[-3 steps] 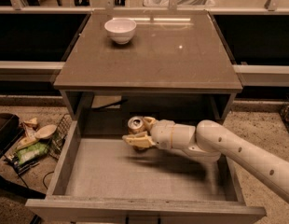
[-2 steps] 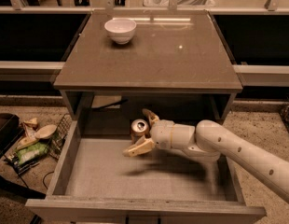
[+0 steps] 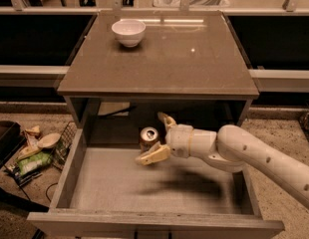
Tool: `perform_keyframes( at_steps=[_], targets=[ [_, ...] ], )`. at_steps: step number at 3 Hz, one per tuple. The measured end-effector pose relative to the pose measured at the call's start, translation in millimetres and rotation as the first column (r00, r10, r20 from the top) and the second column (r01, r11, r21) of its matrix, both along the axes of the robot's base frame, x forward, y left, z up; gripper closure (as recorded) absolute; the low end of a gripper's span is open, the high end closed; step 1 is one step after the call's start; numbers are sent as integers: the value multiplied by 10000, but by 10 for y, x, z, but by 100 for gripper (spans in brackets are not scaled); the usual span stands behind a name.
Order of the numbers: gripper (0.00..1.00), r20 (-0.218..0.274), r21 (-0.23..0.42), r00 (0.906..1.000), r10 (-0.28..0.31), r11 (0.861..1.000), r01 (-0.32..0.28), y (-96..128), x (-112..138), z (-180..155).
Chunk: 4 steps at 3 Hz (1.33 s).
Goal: Place orange can into top drawer
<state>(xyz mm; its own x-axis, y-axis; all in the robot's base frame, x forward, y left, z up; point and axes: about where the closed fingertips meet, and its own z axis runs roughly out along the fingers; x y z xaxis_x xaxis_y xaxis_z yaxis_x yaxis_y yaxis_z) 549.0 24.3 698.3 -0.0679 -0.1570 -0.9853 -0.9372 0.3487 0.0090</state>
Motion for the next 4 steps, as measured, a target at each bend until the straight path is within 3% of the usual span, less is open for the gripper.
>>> perform_keyframes(
  at_steps=[1, 2, 3, 4],
  targets=[
    [0, -326, -680, 9982, -499, 9965, 475, -242, -272, 360],
    [0, -830, -1742, 9945, -634, 9835, 482, -394, -530, 683],
    [0, -479, -3407, 9959, -765, 9385, 557, -491, -514, 1348],
    [0, 501, -4719, 9940, -973, 8748, 1094, -567, -278, 2127]
  ],
)
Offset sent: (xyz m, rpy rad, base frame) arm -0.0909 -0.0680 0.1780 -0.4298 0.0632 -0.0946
